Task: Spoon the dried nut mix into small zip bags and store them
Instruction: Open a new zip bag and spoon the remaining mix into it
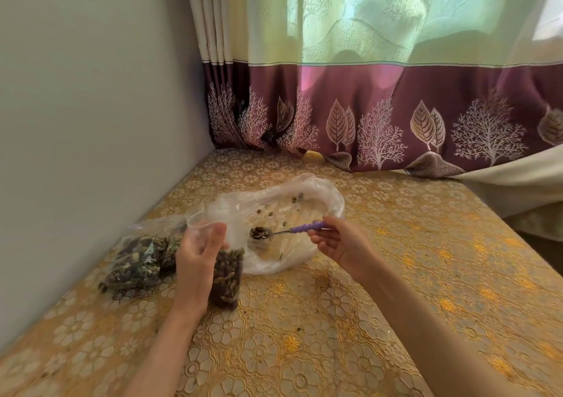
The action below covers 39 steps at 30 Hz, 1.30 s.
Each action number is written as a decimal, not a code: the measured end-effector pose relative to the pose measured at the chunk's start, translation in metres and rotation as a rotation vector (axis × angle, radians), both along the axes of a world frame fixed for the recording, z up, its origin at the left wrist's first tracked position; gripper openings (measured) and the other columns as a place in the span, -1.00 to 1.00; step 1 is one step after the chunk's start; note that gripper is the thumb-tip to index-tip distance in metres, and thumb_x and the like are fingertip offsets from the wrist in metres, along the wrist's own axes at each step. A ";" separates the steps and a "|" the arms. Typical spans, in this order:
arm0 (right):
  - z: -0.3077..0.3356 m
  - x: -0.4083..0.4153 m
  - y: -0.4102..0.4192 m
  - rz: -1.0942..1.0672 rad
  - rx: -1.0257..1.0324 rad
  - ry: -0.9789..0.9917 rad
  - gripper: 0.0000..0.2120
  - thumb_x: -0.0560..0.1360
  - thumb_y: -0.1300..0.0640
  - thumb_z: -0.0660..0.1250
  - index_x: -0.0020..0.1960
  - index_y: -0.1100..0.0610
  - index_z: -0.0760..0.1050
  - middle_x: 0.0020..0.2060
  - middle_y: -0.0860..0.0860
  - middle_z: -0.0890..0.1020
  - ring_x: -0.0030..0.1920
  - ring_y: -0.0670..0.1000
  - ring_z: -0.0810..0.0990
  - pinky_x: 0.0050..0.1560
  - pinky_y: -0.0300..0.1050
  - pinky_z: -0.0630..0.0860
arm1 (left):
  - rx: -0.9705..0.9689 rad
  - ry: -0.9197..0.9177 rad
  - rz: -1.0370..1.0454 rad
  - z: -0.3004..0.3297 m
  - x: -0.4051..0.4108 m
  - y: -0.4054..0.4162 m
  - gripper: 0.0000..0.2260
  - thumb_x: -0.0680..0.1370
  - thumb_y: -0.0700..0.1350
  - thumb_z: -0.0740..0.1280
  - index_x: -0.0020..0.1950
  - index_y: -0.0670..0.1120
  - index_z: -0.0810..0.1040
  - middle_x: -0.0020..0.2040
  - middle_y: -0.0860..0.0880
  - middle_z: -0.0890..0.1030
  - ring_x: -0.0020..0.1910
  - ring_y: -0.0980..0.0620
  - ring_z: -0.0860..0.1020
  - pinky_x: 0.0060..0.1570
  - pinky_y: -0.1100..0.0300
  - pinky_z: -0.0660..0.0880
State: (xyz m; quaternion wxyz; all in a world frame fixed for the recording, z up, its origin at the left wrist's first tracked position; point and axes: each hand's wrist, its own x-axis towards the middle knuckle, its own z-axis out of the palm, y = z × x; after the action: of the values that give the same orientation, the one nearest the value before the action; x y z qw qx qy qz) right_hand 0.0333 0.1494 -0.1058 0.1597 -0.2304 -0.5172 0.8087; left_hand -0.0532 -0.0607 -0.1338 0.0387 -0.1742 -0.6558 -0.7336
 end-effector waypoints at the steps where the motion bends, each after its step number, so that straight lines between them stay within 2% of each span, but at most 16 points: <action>1: 0.003 0.002 0.002 -0.005 0.004 0.012 -0.79 0.56 0.25 0.21 -0.15 0.33 0.55 -0.39 0.14 0.65 -0.44 -0.04 0.61 -0.45 -0.28 0.53 | -0.011 0.006 0.003 0.000 0.000 0.000 -0.28 0.14 0.50 0.34 -0.02 -0.06 0.52 -0.31 0.06 0.59 -0.24 0.00 0.56 0.12 -0.23 0.46; 6: 0.029 0.010 0.006 -0.002 0.064 0.145 -0.78 0.56 0.23 0.21 -0.15 0.31 0.55 -0.38 0.12 0.66 -0.43 -0.05 0.60 -0.46 -0.30 0.51 | -0.035 0.004 -0.013 -0.003 -0.001 -0.001 -0.34 0.17 0.49 0.34 -0.05 -0.04 0.52 -0.31 0.07 0.60 -0.23 -0.02 0.57 0.07 -0.22 0.48; 11: 0.061 0.014 -0.006 0.095 0.119 0.295 -0.75 0.58 0.17 0.21 -0.11 0.32 0.56 -0.33 0.12 0.67 -0.39 -0.05 0.60 -0.40 -0.30 0.53 | -0.062 0.018 -0.006 -0.005 -0.002 0.001 -0.36 0.14 0.52 0.32 -0.06 0.04 0.52 -0.21 0.06 0.61 -0.26 0.19 0.58 -0.05 0.12 0.44; 14: 0.072 0.016 -0.021 0.168 0.237 0.344 -0.77 0.57 0.19 0.22 -0.11 0.31 0.56 -0.29 0.12 0.68 -0.36 -0.04 0.60 -0.37 -0.30 0.53 | -0.089 0.030 -0.008 -0.006 -0.003 0.002 -0.30 0.12 0.54 0.31 -0.01 0.04 0.51 -0.12 -0.04 0.59 -0.15 0.09 0.57 -0.04 0.18 0.42; 17: 0.076 0.019 -0.032 0.222 0.395 0.363 -0.84 0.56 0.27 0.22 -0.03 0.31 0.56 -0.26 0.14 0.66 -0.34 0.00 0.59 -0.36 -0.26 0.51 | -0.098 0.029 -0.028 -0.006 -0.004 0.001 -0.28 0.12 0.53 0.32 -0.02 -0.01 0.51 -0.09 -0.16 0.56 -0.11 -0.11 0.55 0.02 0.09 0.45; 18: 0.076 0.020 -0.034 0.225 0.447 0.357 -0.84 0.56 0.30 0.21 -0.01 0.30 0.56 -0.25 0.17 0.65 -0.33 0.01 0.59 -0.36 -0.24 0.50 | -0.095 0.026 -0.037 -0.005 -0.003 0.001 -0.32 0.12 0.53 0.32 -0.04 0.02 0.53 -0.10 -0.19 0.55 -0.13 -0.16 0.53 0.02 0.06 0.45; 21: 0.075 0.021 -0.035 0.226 0.550 0.353 -0.83 0.55 0.35 0.20 -0.01 0.28 0.57 -0.26 0.16 0.63 -0.33 0.02 0.60 -0.36 -0.22 0.49 | -0.097 0.047 -0.044 -0.004 -0.002 0.002 -0.49 0.15 0.53 0.29 -0.15 0.19 0.57 -0.06 -0.19 0.55 -0.07 -0.12 0.53 0.08 0.06 0.42; 24: 0.074 0.020 -0.028 0.203 0.504 0.391 -0.83 0.56 0.30 0.20 0.00 0.30 0.56 -0.26 0.12 0.65 -0.32 0.02 0.57 -0.34 -0.22 0.48 | -0.087 0.039 -0.047 -0.005 -0.003 0.002 -0.33 0.13 0.54 0.30 -0.03 0.07 0.52 -0.06 -0.22 0.56 -0.07 -0.13 0.54 0.01 0.14 0.42; 26: 0.072 0.018 -0.018 0.136 0.415 0.424 -0.81 0.57 0.22 0.20 -0.05 0.29 0.56 -0.31 0.07 0.66 -0.34 0.00 0.55 -0.35 -0.23 0.47 | -0.074 0.032 -0.045 -0.005 -0.002 0.002 -0.26 0.11 0.54 0.31 0.04 0.03 0.50 -0.09 -0.17 0.57 -0.10 -0.10 0.54 0.03 0.11 0.45; 29: 0.070 0.012 0.001 -0.044 0.297 0.386 -0.74 0.58 0.10 0.20 -0.12 0.24 0.55 -0.31 0.12 0.61 -0.40 -0.04 0.51 -0.39 -0.25 0.44 | -0.069 0.043 -0.031 -0.004 -0.002 0.002 -0.19 0.09 0.56 0.29 0.08 -0.01 0.50 -0.19 -0.05 0.59 -0.20 0.08 0.56 -0.07 0.20 0.42; 31: 0.070 0.007 0.014 -0.156 0.309 0.355 -0.70 0.60 0.07 0.18 -0.17 0.22 0.53 -0.34 0.15 0.59 -0.46 -0.06 0.46 -0.42 -0.26 0.41 | -0.074 0.045 -0.017 -0.005 -0.002 0.002 -0.17 0.08 0.57 0.29 0.09 -0.02 0.50 -0.22 -0.03 0.59 -0.23 0.13 0.56 -0.10 0.23 0.39; 34: 0.075 -0.003 0.030 -0.265 0.497 0.282 -0.67 0.61 0.07 0.17 -0.26 0.19 0.47 -0.55 0.03 0.50 -0.56 -0.08 0.44 -0.42 -0.26 0.43 | -0.061 0.051 -0.012 -0.004 -0.001 0.002 -0.19 0.08 0.56 0.29 0.07 -0.01 0.50 -0.24 0.02 0.61 -0.24 0.17 0.57 -0.10 0.25 0.40; 36: 0.077 -0.011 0.038 -0.228 0.666 0.182 -0.69 0.61 0.07 0.18 -0.26 0.19 0.44 -0.49 0.02 0.47 -0.57 -0.10 0.43 -0.44 -0.25 0.44 | -0.040 0.068 -0.001 -0.001 0.000 0.002 -0.25 0.09 0.56 0.29 0.02 0.02 0.51 -0.28 0.07 0.62 -0.28 0.23 0.56 -0.17 0.38 0.41; 39: 0.067 -0.021 0.042 0.020 1.049 -0.073 -0.71 0.61 0.04 0.16 -0.19 0.17 0.47 -0.27 0.07 0.58 -0.58 -0.20 0.41 -0.52 -0.34 0.39 | -0.014 0.085 0.003 0.004 0.004 0.002 -0.28 0.10 0.55 0.30 -0.01 0.04 0.51 -0.29 0.15 0.62 -0.30 0.26 0.57 -0.25 0.53 0.40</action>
State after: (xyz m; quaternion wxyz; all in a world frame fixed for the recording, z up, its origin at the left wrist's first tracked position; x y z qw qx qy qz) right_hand 0.0120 0.1916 -0.0386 0.2278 -0.1424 -0.8599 0.4341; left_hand -0.0496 -0.0583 -0.1302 0.0663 -0.2047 -0.6590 -0.7207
